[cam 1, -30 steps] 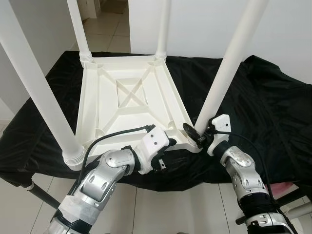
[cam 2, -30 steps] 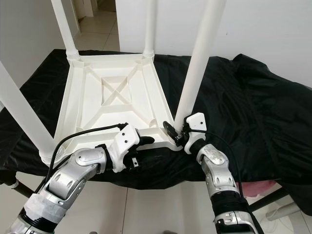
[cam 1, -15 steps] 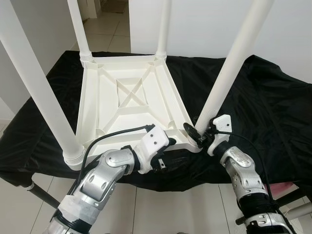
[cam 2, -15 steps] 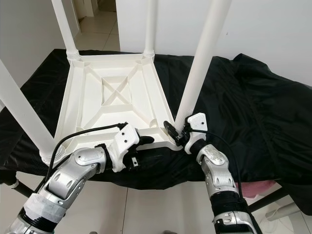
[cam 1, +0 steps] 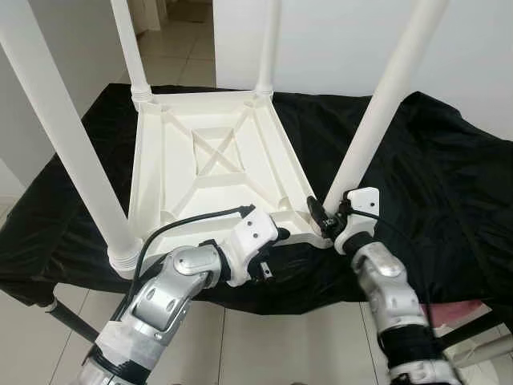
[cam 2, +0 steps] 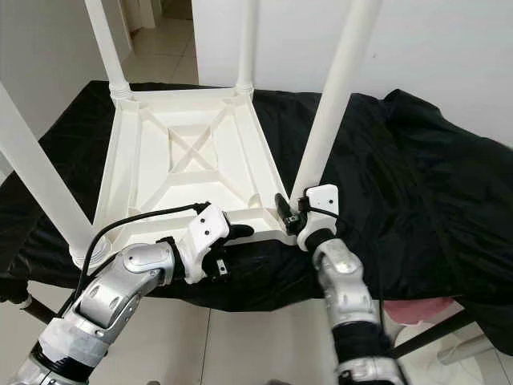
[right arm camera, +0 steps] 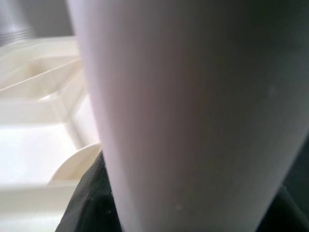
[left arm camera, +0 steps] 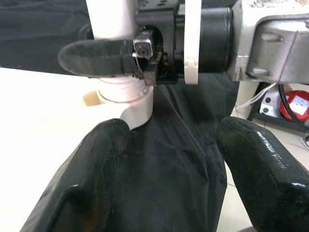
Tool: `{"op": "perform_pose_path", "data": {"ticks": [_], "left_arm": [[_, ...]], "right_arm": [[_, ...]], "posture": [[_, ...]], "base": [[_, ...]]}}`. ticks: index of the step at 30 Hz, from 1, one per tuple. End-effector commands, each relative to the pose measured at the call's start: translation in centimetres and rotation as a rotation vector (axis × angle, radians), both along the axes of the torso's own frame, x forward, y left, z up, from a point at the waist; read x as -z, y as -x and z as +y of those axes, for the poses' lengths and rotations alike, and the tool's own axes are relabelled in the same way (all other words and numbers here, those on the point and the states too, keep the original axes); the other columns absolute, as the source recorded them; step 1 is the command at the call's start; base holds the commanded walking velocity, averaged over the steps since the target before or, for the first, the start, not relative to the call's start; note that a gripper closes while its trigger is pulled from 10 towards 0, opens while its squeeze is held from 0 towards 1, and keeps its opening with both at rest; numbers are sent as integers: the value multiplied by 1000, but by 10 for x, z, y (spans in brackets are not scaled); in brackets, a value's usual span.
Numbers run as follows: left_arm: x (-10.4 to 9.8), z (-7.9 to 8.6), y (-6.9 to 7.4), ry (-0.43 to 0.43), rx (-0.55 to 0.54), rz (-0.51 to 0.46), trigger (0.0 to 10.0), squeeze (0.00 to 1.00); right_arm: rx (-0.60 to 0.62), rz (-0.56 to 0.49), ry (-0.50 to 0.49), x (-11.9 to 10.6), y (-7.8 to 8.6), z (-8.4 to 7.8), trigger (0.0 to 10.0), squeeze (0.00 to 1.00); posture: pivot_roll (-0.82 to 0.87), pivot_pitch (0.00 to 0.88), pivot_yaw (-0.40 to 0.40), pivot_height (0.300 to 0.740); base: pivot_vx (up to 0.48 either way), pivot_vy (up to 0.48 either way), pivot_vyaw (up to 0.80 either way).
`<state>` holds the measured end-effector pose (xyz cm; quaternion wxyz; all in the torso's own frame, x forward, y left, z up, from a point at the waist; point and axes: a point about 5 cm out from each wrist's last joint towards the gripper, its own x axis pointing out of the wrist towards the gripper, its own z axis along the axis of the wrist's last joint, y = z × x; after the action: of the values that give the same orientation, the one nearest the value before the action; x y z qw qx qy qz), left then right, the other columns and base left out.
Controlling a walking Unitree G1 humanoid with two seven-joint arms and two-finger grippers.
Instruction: Building children table
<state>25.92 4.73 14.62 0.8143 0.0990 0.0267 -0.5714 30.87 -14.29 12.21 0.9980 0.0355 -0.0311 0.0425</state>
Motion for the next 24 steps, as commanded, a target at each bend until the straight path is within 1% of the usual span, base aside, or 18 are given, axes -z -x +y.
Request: {"op": "perform_pose_path", "data": {"ticks": [1,3,4,5,6,7,12,23,24], "left_arm": [[0,-2,2,3,10,10,10000,0],[0,-2,2,3,10,10,10000,0],[1,-2,2,2,11,10,10000,0],[1,-3,2,1,11,10,10000,0],[1,-3,2,1,11,10,10000,0],[1,-3,2,1,11,10,10000,0],[2,-3,2,0,8,7,10000,0],[1,-4,2,3,1,4,10000,0],[1,-3,1,3,-5,-4,10000,0]], "right_arm": [[146,81,-78,14,6,8,10000,0],[146,81,-78,14,6,8,10000,0],[187,93,-103,16,9,19,10000,0],[169,79,-102,12,8,28,10000,0],[169,79,-102,12,8,28,10000,0],[150,67,-97,9,8,33,10000,0],[175,85,-104,9,7,26,10000,0],[200,97,-91,8,9,26,10000,0],[193,84,-106,6,9,23,10000,1000]], "posture": [[-50,0,-25,740],[-50,0,-25,740],[-50,0,-25,740],[-51,0,-27,740],[-51,0,-27,740],[-51,0,-27,740],[-50,0,-34,740],[-49,0,-38,740],[-47,0,-39,740]], "base": [[0,0,0],[0,0,0],[0,0,0],[0,0,0],[0,0,0],[0,0,0],[0,0,0],[0,0,0],[0,0,0]]}}
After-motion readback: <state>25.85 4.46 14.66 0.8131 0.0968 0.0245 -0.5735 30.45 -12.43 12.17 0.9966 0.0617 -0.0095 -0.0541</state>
